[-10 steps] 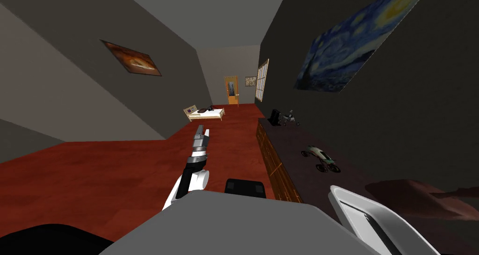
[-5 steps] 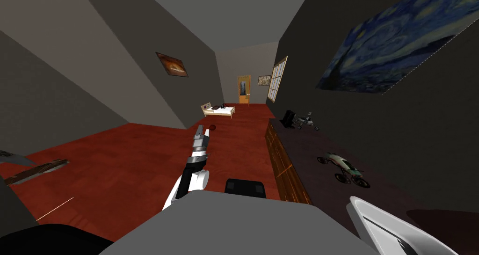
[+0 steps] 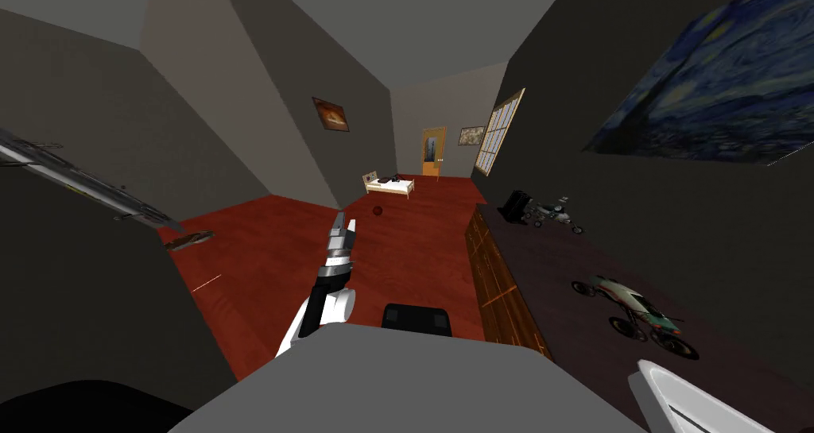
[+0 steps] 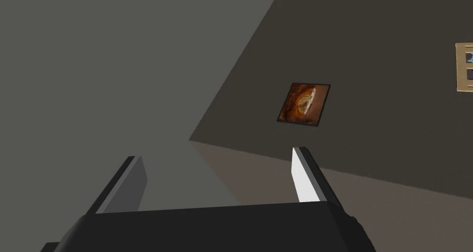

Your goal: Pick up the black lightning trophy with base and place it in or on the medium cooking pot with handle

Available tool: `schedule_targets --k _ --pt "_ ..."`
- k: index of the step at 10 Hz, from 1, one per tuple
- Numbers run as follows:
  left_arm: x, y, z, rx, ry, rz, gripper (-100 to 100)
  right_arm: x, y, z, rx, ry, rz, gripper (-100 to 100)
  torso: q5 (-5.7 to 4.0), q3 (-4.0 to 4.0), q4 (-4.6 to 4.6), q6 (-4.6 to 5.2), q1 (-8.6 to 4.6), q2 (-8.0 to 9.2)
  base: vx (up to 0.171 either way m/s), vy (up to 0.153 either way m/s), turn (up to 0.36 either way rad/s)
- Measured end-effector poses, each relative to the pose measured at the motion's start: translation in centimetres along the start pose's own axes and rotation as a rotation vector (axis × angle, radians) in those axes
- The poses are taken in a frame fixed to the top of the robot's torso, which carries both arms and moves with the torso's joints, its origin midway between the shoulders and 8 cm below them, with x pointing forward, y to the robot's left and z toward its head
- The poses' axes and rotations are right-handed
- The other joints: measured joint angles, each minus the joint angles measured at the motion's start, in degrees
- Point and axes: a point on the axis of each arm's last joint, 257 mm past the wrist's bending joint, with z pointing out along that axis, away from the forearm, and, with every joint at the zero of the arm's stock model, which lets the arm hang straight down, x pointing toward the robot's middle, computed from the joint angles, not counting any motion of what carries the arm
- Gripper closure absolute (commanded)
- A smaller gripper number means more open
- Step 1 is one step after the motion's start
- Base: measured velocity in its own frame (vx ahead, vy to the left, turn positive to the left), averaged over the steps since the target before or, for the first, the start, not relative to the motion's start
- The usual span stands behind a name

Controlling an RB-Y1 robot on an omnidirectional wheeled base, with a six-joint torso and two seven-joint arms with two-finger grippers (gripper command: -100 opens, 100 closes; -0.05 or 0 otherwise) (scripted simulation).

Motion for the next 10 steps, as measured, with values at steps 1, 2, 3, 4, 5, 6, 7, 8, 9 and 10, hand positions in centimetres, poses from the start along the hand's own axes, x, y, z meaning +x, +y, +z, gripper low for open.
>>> schedule_targets --k 1,2,3,4,5,6,7,8,9,10 --pt "0.0 0.0 0.0 0.000 0.000 0.000 0 0.6 -1.5 -0.4 0.032 0.007 0.038 -100 0.04 0.12 0.05 0.06 0.18 0.20 -0.147 0.135 0.395" --pt "0.0 0.0 0.0 0.000 0.000 0.000 0 0.9 -2.4 -0.7 0.058 0.009 0.067 -100 0.05 0.09 0.04 0.07 0.20 0.14 -0.050 0.054 0.059" --pt "0.0 0.0 0.0 -0.001 0.000 0.001 0 0.9 -2.5 -0.8 0.064 0.008 0.070 100 0.00 -0.04 -0.01 0.15 -0.06 -0.11 -0.011 0.011 -0.025" --pt "0.0 0.0 0.0 -0.001 0.000 0.001 0 0.9 -2.6 -0.8 0.066 0.008 0.070 100 -0.04 -0.14 -0.03 0.07 -0.24 -0.29 -0.006 0.006 0.007" --pt "0.0 0.0 0.0 -0.001 0.000 0.001 0 0.9 -2.6 -0.8 0.065 0.008 0.069 100 -0.07 -0.19 -0.05 0.11 -0.30 -0.36 0.000 0.000 0.000" --pt "0.0 0.0 0.0 -0.001 0.000 0.001 0 0.9 -2.5 -0.8 0.064 0.008 0.069 100 -0.07 -0.20 -0.06 0.12 -0.32 -0.38 0.000 0.000 0.000" --pt "0.0 0.0 0.0 -0.001 0.000 0.001 0 0.9 -2.5 -0.8 0.064 0.008 0.069 100 -0.08 -0.21 -0.07 0.12 -0.33 -0.39 0.000 0.000 0.000" --pt "0.0 0.0 0.0 -0.001 0.000 0.001 0 0.9 -2.5 -0.8 0.064 0.008 0.069 0 -0.08 -0.21 -0.07 0.12 -0.33 -0.40 0.000 0.000 0.000" --pt "0.0 0.0 0.0 -0.001 0.000 0.001 0 0.9 -2.5 -0.8 0.064 0.008 0.069 100 -0.08 -0.22 -0.07 0.12 -0.34 -0.40 0.092 -0.080 -0.322" --pt "0.0 0.0 0.0 -0.001 0.000 0.001 0 0.6 -1.5 -0.5 0.043 0.005 0.047 100 -0.11 -0.34 -0.12 0.24 -0.57 -0.63 0.127 -0.108 -0.345"
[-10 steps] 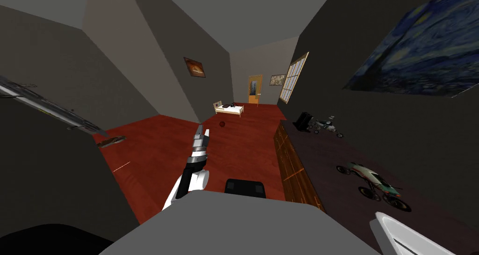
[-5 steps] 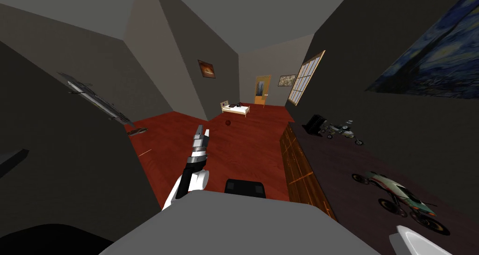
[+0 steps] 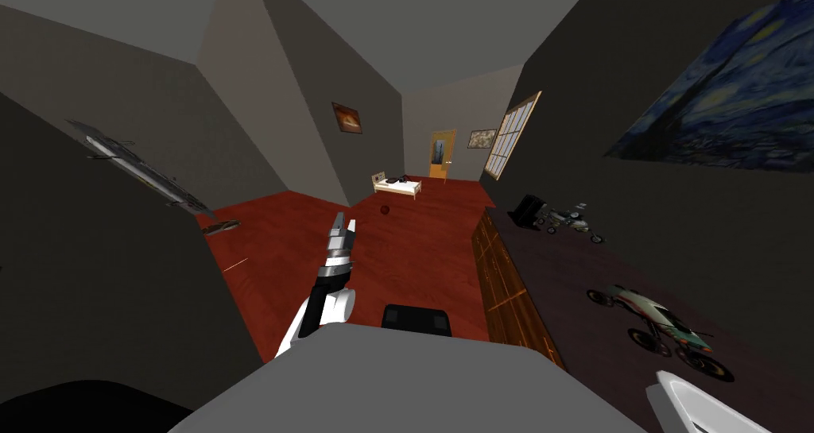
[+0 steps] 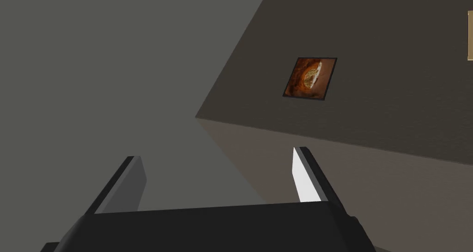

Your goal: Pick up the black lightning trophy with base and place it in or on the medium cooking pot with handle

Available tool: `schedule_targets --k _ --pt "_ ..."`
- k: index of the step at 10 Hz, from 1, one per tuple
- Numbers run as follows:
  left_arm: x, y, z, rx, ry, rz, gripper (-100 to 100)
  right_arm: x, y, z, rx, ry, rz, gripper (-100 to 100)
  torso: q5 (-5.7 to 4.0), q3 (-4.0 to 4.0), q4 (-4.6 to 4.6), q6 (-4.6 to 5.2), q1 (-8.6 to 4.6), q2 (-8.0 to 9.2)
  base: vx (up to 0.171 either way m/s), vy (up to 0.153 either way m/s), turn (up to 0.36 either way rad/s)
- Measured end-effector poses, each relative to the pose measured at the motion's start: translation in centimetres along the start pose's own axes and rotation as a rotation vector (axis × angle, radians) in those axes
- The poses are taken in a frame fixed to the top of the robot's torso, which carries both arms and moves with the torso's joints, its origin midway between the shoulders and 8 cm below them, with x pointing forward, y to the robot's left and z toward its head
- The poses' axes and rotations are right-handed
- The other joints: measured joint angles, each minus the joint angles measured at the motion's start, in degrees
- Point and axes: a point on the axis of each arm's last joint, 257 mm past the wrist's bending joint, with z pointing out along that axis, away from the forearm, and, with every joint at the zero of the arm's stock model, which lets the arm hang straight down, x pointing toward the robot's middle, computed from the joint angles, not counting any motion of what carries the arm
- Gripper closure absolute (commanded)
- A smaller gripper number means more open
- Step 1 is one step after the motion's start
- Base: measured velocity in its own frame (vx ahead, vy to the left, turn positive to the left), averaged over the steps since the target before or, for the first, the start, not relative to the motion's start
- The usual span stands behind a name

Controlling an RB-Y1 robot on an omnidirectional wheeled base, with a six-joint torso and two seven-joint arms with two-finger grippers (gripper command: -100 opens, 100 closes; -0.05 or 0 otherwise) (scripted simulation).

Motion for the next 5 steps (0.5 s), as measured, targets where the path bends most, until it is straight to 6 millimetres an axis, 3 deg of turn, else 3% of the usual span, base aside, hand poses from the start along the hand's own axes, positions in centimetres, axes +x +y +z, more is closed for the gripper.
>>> schedule_targets --k 3,5 --pt "0.0 0.0 0.0 0.000 0.000 0.000 0 -0.9 2.2 0.4 -0.055 -0.008 -0.067 100 -0.02 -0.17 -0.08 -0.08 -0.21 -0.26 0.169 -0.123 -0.370" --pt "0.0 0.0 0.0 0.000 0.000 0.000 0 -1.4 4.0 0.6 -0.102 -0.012 -0.120 100 0.05 -0.22 -0.13 -0.11 -0.07 -0.31 0.137 -0.085 -0.349"
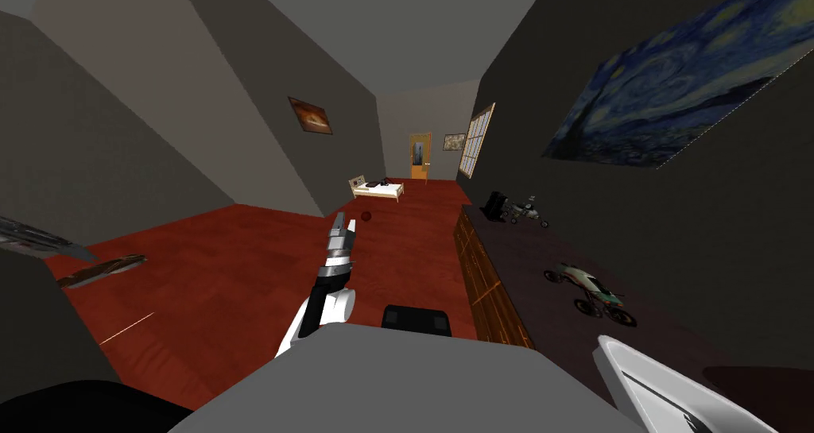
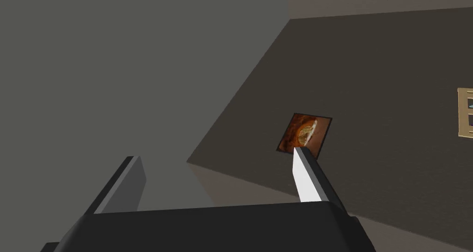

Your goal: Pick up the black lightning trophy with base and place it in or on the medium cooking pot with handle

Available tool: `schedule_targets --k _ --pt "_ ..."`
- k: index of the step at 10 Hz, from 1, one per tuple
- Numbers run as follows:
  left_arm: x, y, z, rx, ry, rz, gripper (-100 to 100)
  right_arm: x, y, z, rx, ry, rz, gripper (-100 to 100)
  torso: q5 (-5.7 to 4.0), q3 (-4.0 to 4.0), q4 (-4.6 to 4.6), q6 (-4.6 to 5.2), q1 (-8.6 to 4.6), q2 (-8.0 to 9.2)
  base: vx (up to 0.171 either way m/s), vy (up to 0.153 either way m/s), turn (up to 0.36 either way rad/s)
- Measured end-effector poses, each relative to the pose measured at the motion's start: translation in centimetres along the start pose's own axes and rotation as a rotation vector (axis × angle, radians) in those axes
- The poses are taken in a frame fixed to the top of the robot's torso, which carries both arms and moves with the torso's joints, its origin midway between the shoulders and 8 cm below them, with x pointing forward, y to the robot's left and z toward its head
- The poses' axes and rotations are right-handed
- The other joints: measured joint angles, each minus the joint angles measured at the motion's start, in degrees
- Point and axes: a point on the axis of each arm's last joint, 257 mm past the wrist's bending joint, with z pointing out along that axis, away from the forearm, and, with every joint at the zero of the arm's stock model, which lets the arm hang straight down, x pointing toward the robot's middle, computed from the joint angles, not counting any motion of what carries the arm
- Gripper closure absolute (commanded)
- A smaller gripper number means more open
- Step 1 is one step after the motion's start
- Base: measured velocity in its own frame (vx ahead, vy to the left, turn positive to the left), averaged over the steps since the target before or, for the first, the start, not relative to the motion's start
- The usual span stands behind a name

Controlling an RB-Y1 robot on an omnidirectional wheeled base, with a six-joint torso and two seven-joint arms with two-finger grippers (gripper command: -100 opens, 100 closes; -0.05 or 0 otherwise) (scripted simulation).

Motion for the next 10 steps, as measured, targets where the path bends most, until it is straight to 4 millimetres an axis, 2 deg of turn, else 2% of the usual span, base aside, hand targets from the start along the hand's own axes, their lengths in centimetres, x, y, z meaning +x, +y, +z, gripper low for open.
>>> schedule_targets --k 2,5,8,10 --pt "0.0 0.0 0.0 0.000 0.000 0.000 0 -0.7 1.8 0.3 -0.050 -0.003 -0.057 100 0.06 0.03 -0.02 0.03 0.04 0.08 0.162 -0.085 -0.410" --pt "0.0 0.0 0.0 0.000 0.000 0.000 0 -1.7 5.3 0.6 -0.140 -0.008 -0.160 100 0.08 -0.18 -0.08 -0.04 0.07 -0.29 0.236 -0.084 -0.448" --pt "0.0 0.0 0.0 0.000 0.000 0.000 0 -2.4 8.4 0.7 -0.218 -0.005 -0.251 100 0.15 -0.08 -0.09 -0.02 0.15 -0.08 0.157 -0.039 -0.352" --pt "0.0 0.0 0.0 0.000 0.000 0.000 0 -2.4 9.6 0.8 -0.257 -0.003 -0.307 100 0.20 -0.09 -0.12 0.06 0.29 -0.07 0.164 -0.018 -0.355"
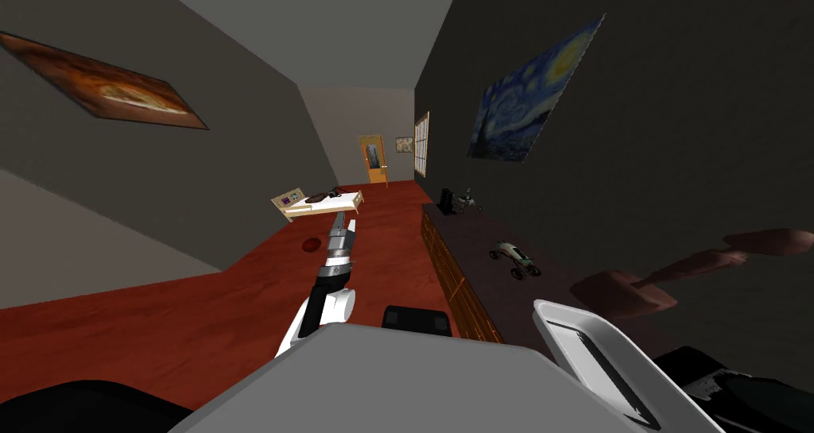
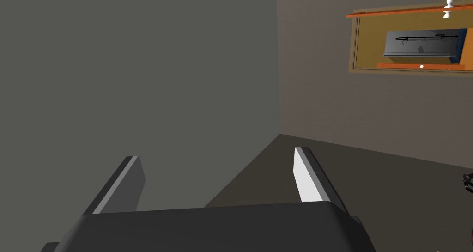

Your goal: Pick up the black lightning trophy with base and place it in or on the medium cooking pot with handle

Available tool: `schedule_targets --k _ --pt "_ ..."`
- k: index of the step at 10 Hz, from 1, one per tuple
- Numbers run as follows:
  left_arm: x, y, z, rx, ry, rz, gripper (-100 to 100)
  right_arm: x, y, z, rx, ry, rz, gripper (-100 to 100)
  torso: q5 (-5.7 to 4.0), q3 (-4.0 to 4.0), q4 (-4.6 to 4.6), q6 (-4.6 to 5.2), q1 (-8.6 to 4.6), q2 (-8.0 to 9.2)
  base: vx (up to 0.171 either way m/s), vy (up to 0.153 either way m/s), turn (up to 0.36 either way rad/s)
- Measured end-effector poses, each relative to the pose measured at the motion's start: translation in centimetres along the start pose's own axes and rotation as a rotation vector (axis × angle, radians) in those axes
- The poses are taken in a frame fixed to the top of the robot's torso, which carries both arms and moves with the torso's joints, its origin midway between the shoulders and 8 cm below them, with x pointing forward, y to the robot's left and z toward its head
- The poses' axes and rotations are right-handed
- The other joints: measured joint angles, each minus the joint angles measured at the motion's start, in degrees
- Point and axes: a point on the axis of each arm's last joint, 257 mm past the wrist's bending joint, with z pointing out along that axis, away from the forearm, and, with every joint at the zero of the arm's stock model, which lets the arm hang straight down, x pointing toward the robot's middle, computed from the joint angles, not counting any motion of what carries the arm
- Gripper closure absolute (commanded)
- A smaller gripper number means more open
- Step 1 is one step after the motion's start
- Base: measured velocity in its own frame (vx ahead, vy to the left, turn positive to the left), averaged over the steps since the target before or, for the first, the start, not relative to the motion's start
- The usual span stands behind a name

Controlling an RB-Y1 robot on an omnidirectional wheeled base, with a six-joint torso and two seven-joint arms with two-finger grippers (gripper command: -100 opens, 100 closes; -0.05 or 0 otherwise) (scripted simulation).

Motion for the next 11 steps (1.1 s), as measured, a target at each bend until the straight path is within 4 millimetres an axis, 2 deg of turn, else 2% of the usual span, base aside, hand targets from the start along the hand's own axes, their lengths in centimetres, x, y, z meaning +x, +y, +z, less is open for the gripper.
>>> schedule_targets --k 2,3,4,5,8,11 --pt "0.0 0.0 0.0 0.000 0.000 0.000 0 -0.6 1.5 0.2 -0.044 0.006 -0.055 100 0.08 -0.07 -0.03 -0.08 0.01 -0.12 0.196 -0.016 -0.363" --pt "0.0 0.0 0.0 0.000 0.000 0.000 0 -1.0 2.1 0.2 -0.062 0.008 -0.076 100 0.11 -0.07 -0.04 -0.15 0.07 -0.10 0.065 0.006 -0.046" --pt "0.0 0.0 0.0 0.001 0.000 0.000 0 -0.9 2.2 0.2 -0.064 0.009 -0.077 0 0.15 0.07 0.00 -0.23 0.07 0.18 0.013 0.002 0.011" --pt "0.0 0.0 0.0 0.001 0.000 0.000 0 -0.9 2.3 0.3 -0.065 0.009 -0.077 100 0.16 0.18 0.04 -0.20 0.07 0.37 0.053 0.131 -0.165" --pt "0.0 0.0 0.0 0.000 0.000 -0.001 0 1.0 0.8 -0.9 -0.054 0.042 -0.062 100 -0.18 0.26 0.09 0.42 1.09 0.45 0.106 0.222 -0.177" --pt "0.0 0.0 0.0 0.000 0.000 -0.001 0 3.3 -0.9 -2.2 -0.032 0.083 -0.031 100 -0.31 0.14 0.03 0.53 0.86 0.25 0.159 0.156 -0.184"
